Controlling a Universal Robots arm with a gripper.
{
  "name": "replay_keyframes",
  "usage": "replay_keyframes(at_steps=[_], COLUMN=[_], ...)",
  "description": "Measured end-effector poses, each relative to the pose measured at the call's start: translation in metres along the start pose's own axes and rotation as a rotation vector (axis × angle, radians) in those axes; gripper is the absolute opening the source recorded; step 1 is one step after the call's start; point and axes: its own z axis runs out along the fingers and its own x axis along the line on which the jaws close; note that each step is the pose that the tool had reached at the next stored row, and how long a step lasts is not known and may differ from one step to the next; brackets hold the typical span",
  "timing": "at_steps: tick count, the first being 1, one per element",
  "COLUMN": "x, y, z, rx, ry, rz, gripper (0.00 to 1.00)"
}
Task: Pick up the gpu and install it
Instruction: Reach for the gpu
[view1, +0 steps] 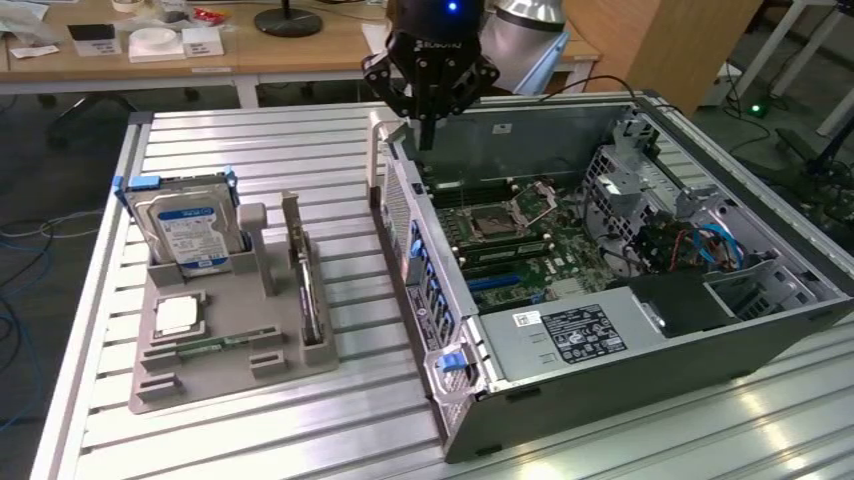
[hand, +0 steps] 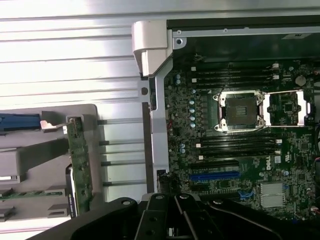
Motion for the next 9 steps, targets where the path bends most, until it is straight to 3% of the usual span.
replay_keyframes(at_steps=[9], x=[0.014], y=[-0.0010], z=[0.0001], rx=[0.0001], ry=[0.0007], rz=[0.000], gripper=[0.11])
